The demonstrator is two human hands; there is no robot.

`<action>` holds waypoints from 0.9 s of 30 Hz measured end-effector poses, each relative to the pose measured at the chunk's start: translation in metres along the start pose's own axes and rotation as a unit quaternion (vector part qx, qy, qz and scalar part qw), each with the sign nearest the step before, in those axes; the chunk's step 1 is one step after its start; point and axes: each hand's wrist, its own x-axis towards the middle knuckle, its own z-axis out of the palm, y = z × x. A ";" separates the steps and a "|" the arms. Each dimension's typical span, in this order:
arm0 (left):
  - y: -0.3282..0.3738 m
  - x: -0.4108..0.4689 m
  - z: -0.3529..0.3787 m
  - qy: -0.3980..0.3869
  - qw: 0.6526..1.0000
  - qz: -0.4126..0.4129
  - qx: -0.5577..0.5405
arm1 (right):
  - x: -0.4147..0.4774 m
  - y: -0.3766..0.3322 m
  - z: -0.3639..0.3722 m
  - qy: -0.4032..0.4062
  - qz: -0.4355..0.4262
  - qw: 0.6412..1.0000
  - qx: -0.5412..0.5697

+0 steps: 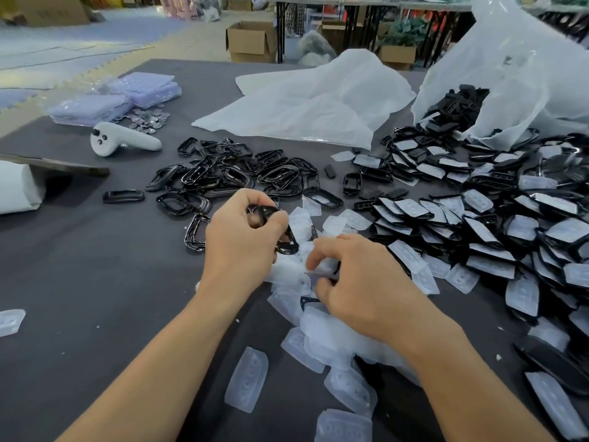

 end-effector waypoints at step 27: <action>0.002 -0.001 -0.001 -0.073 0.996 -0.032 -0.032 | 0.005 -0.014 -0.014 0.159 0.101 0.814 0.549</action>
